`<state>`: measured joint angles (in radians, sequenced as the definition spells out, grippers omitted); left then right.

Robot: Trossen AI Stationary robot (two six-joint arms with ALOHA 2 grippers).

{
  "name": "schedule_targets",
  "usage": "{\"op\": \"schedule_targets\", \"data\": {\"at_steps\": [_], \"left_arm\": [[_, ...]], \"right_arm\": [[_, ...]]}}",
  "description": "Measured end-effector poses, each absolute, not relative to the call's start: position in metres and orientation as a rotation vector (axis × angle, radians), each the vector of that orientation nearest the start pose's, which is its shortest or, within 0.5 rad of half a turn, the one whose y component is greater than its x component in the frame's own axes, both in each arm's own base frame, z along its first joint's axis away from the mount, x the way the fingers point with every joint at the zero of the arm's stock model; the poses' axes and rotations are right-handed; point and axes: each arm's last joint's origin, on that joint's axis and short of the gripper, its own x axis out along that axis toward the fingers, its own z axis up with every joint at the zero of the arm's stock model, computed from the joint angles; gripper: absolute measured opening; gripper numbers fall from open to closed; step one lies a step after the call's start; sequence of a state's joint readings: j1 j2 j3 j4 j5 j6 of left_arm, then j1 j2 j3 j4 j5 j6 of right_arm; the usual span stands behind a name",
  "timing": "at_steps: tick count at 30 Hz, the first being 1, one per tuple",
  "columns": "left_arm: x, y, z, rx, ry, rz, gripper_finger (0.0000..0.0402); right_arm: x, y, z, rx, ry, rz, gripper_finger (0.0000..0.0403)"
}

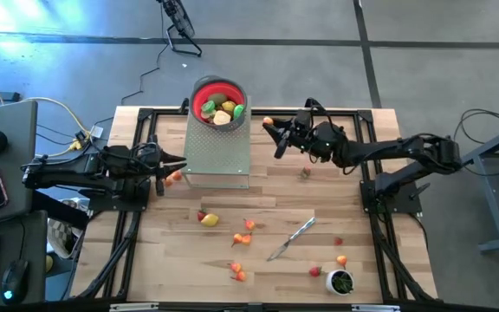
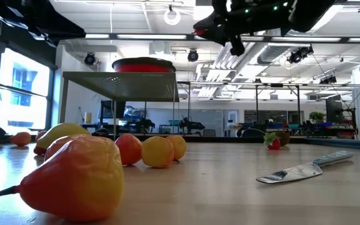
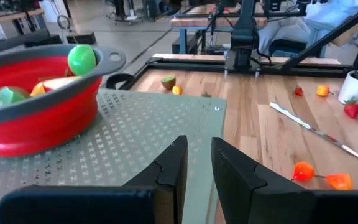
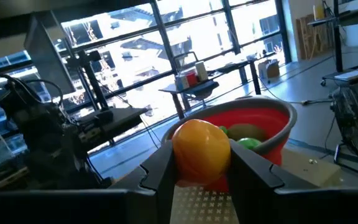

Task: Pick & Place Fruit
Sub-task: Put the orange pear into the red strainer on the shelf

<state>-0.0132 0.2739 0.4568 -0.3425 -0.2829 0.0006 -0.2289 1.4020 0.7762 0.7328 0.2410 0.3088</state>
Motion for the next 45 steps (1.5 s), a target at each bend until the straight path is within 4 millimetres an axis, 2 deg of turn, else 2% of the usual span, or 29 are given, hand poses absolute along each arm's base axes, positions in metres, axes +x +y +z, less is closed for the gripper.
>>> {"op": "schedule_targets", "data": {"at_steps": [7, 18, 23, 29, 35, 40, 45], "left_arm": [[0.09, 0.007, 0.264, 0.095, 0.157, 0.264, 0.0067], [0.09, 0.007, 0.264, 0.096, 0.156, 0.263, 0.0067], [0.09, 0.007, 0.264, 0.096, 0.157, 0.263, 0.0067], [0.09, 0.007, 0.264, 0.071, 0.153, 0.265, 0.0067], [0.09, 0.007, 0.264, 0.066, 0.153, 0.266, 0.0067], [0.09, 0.007, 0.264, 0.069, 0.153, 0.266, 0.0067], [0.09, 0.007, 0.264, 0.069, 0.153, 0.265, 0.0067]], "right_arm": [[0.327, -0.089, 0.279, 0.256, -0.153, -0.405, 0.0116], [0.39, -0.104, 0.31, 0.025, -0.001, -0.384, 0.0116], [0.409, -0.121, 0.316, -0.044, 0.031, -0.415, 0.0116], [0.415, -0.16, 0.321, -0.079, 0.043, -0.495, 0.0116], [0.403, -0.192, 0.326, -0.058, 0.031, -0.529, 0.0116], [0.395, -0.208, 0.314, 0.026, 0.118, -0.516, 0.0116], [0.399, -0.214, 0.3, 0.039, 0.163, -0.507, 0.0116]]}}
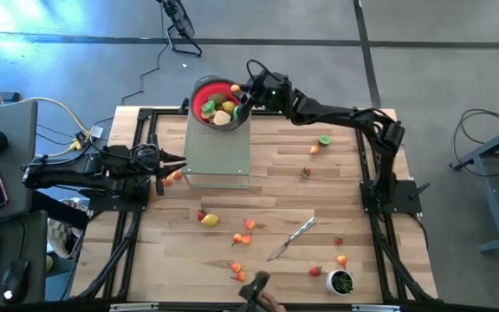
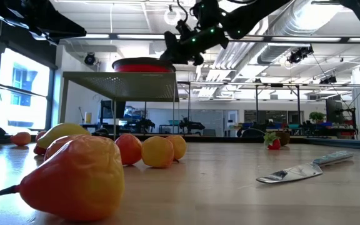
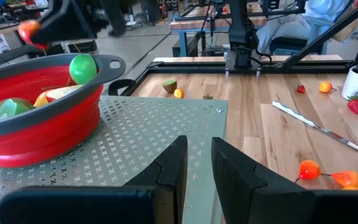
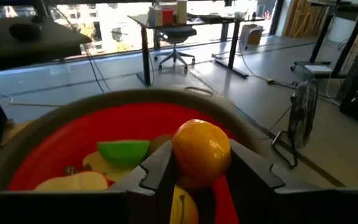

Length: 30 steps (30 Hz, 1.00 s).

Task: Pick & Place Fruit
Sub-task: Put the orange pear into the red strainer on the shelf, then put the strawberry into the red strainer on the shelf

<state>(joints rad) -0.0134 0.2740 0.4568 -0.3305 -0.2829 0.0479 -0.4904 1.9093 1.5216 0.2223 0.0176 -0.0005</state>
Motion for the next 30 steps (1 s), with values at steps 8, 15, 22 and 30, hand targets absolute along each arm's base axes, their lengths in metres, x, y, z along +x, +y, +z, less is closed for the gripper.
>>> {"op": "schedule_targets", "data": {"at_steps": [8, 15, 22, 30], "left_arm": [[0.09, 0.007, 0.264, 0.07, 0.154, 0.265, 0.0067], [0.09, 0.007, 0.264, 0.071, 0.155, 0.265, 0.0067], [0.09, 0.007, 0.264, 0.078, 0.156, 0.265, 0.0067], [0.09, 0.007, 0.264, 0.073, 0.155, 0.265, 0.0067]], "right_arm": [[0.401, -0.214, 0.293, 0.023, 0.199, -0.496, 0.0119], [0.401, -0.214, 0.292, 0.018, 0.21, -0.507, 0.0148], [0.401, -0.211, 0.292, 0.018, 0.225, -0.501, 0.0197], [0.384, -0.191, 0.328, 0.01, 0.216, -0.515, 0.0174]]}}
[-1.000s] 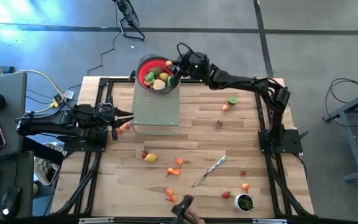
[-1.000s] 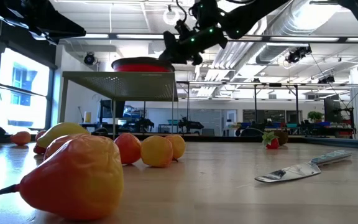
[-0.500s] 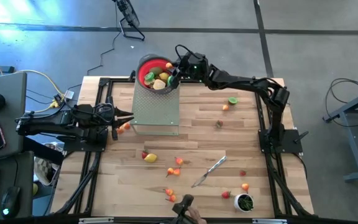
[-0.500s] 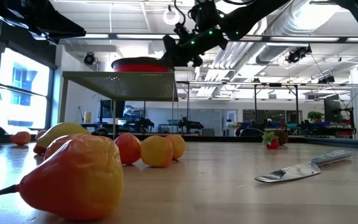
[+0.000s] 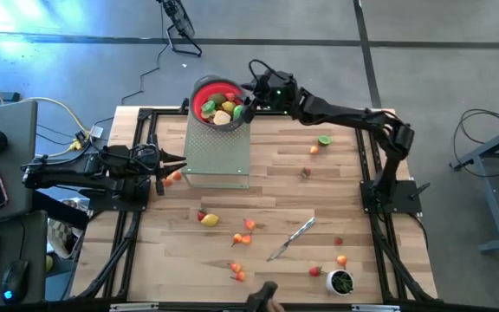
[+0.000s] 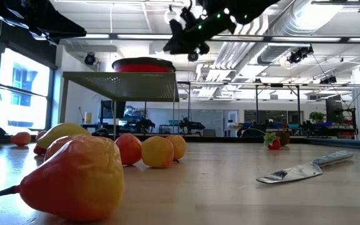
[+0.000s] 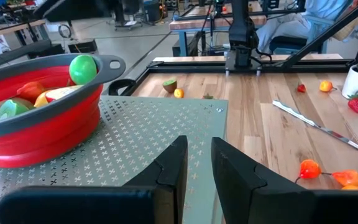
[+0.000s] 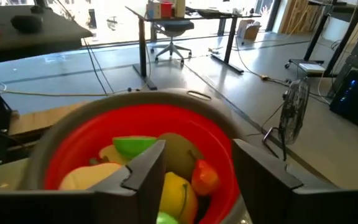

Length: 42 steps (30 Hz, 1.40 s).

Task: Pick & Place Fruit
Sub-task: Put the strawberry into the red strainer on the shelf

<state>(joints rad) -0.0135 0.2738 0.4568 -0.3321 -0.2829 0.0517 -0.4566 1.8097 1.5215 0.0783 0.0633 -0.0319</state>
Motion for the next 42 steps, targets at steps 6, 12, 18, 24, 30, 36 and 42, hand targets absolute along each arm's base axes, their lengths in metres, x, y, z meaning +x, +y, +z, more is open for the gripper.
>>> {"op": "schedule_targets", "data": {"at_steps": [6, 12, 18, 24, 30, 36, 42], "left_arm": [[0.09, 0.007, 0.264, 0.073, 0.155, 0.265, 0.0067], [0.09, 0.007, 0.264, 0.07, 0.155, 0.266, 0.0067], [0.09, 0.007, 0.263, 0.062, 0.165, 0.266, 0.0067], [0.09, 0.007, 0.263, 0.044, 0.162, 0.267, 0.0067], [0.09, 0.007, 0.263, 0.042, 0.161, 0.267, 0.0067], [0.09, 0.007, 0.263, 0.041, 0.161, 0.267, 0.0067], [0.09, 0.007, 0.263, 0.04, 0.161, 0.267, 0.0067]], "right_arm": [[0.373, -0.172, 0.34, 0.022, 0.299, -0.496, 0.0118], [0.37, -0.158, 0.336, 0.059, 0.393, -0.508, 0.0057], [0.373, -0.147, 0.323, 0.167, 0.416, -0.367, 0.0007], [0.369, -0.129, 0.301, 0.204, 0.461, -0.393, 0.0005], [0.347, -0.103, 0.285, 0.237, 0.488, -0.465, 0.0004], [0.314, -0.08, 0.273, 0.301, 0.484, -0.575, 0.0003], [0.281, -0.066, 0.257, 0.428, 0.469, -0.701, 0.0004]]}}
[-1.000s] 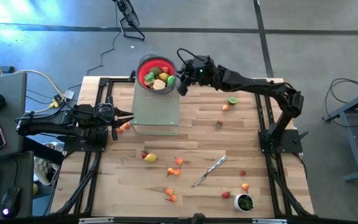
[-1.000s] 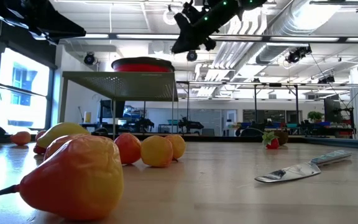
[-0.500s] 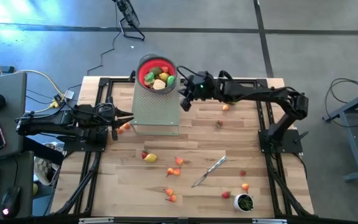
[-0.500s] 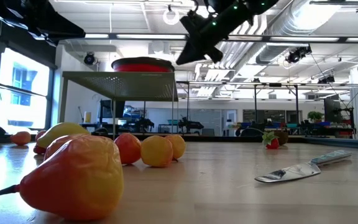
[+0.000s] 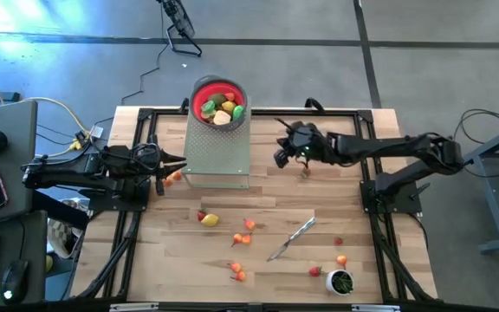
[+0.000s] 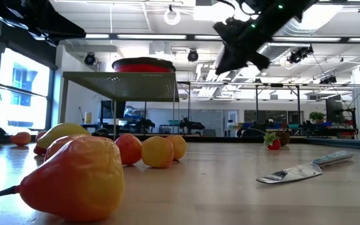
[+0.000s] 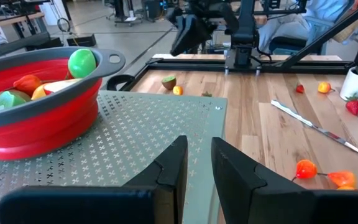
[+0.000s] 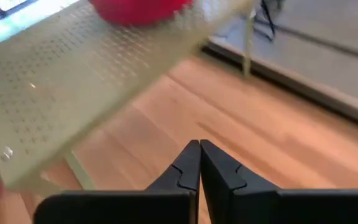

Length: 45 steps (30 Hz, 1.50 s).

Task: Pick & Place Fruit
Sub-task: Put the strawberry into the red strainer on the shelf

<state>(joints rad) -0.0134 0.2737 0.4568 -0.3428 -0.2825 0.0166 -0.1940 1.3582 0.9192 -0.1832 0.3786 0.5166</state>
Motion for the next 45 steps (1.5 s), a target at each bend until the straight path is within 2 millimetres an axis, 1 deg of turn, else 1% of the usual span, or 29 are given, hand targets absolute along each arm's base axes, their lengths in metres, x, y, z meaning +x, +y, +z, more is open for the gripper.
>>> {"op": "schedule_targets", "data": {"at_steps": [2, 7, 12, 17, 22, 25, 30, 33, 35, 40, 45], "left_arm": [[0.09, 0.007, 0.263, 0.04, 0.16, 0.267, 0.0067], [0.09, 0.007, 0.263, 0.04, 0.161, 0.267, 0.0067], [0.09, 0.007, 0.263, 0.041, 0.161, 0.267, 0.0067], [0.09, 0.007, 0.263, 0.045, 0.161, 0.267, 0.0067], [0.09, 0.007, 0.263, 0.045, 0.161, 0.267, 0.0067], [0.09, 0.007, 0.263, 0.045, 0.161, 0.267, 0.0067], [0.09, 0.007, 0.263, 0.045, 0.161, 0.267, 0.0067], [0.09, 0.007, 0.263, 0.045, 0.161, 0.267, 0.0067], [0.09, 0.007, 0.263, 0.045, 0.161, 0.267, 0.0067], [0.09, 0.007, 0.263, 0.045, 0.161, 0.267, 0.0067], [0.09, 0.007, 0.263, 0.045, 0.161, 0.267, 0.0067]], "right_arm": [[0.27, -0.064, 0.246, 0.473, 0.505, -0.746, 0.0003], [0.249, -0.059, 0.23, 0.591, 0.577, -0.837, 0.0004], [0.235, -0.056, 0.217, 0.667, 0.717, -0.921, 0.0004], [0.227, -0.053, 0.211, 0.698, 0.843, -0.916, 0.0004], [0.225, -0.052, 0.211, 0.598, 0.916, -0.848, 0.0003], [0.226, -0.051, 0.21, 0.547, 0.966, -0.763, 0.0003], [0.227, -0.046, 0.209, 0.497, 1.056, -0.537, 0.0003], [0.227, -0.043, 0.209, 0.427, 1.101, -0.361, 0.0003], [0.227, -0.042, 0.209, 0.382, 1.113, -0.283, 0.0003], [0.227, -0.043, 0.209, 0.29, 1.123, -0.241, 0.0003], [0.228, -0.045, 0.208, 0.218, 1.132, -0.302, 0.0005]]}}
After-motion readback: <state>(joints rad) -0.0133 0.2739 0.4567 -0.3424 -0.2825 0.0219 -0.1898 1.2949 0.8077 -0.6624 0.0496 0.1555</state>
